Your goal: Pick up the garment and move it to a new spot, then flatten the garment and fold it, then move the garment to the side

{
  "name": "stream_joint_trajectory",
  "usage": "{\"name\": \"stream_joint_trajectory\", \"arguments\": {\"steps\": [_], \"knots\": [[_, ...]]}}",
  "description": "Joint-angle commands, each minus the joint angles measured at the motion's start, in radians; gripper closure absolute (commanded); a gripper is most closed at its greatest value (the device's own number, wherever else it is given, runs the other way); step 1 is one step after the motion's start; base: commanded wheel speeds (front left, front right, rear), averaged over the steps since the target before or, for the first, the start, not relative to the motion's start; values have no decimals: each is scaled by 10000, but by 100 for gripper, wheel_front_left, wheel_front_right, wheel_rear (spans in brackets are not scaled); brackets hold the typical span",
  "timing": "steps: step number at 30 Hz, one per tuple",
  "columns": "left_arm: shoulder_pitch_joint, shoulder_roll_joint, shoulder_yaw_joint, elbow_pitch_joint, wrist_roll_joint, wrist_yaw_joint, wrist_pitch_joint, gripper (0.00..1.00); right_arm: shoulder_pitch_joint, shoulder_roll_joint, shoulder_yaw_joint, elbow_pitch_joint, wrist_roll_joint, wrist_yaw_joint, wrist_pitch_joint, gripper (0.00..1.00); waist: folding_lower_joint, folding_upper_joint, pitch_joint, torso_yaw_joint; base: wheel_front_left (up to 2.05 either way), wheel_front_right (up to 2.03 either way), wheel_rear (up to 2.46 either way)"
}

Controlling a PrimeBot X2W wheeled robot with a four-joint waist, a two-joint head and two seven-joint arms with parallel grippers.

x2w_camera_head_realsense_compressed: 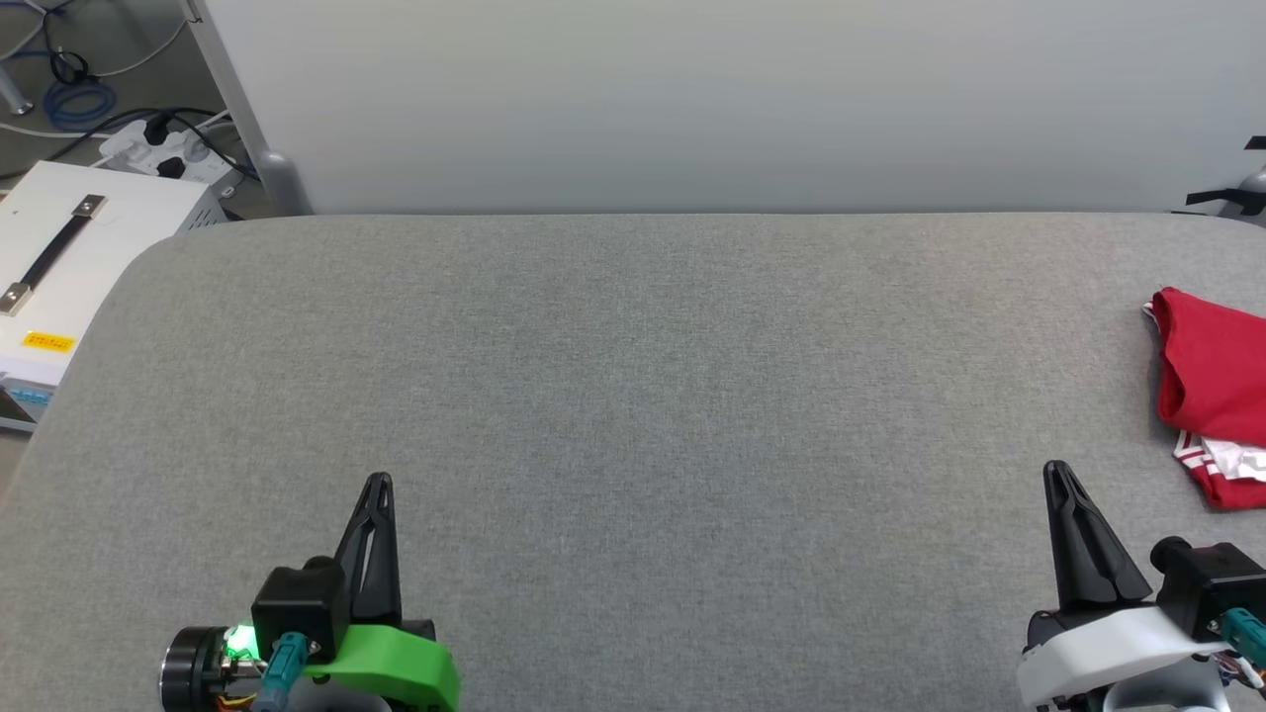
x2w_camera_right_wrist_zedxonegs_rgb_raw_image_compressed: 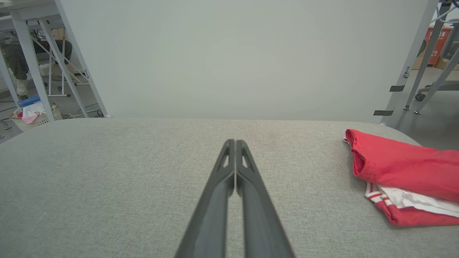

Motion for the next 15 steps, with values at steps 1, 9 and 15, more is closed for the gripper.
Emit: {"name": "stream_joint_trajectory", "arguments": {"steps": [1, 9, 15], "knots": [[-196, -38, 25, -6, 67, -20, 77, 100, -177, 47, 24, 3, -106, -3, 63, 100, 0, 0, -3, -3, 0, 0, 0], [-246, -51, 56, -7, 100, -30, 237, 100, -227, 84, 40, 4, -242, -3, 223, 100, 0, 0, -18, -21, 0, 0, 0], [-284, -61, 79, -8, 126, -37, 357, 100, -265, 113, 53, 5, -344, -4, 344, 100, 0, 0, -30, -35, 0, 0, 0]]}}
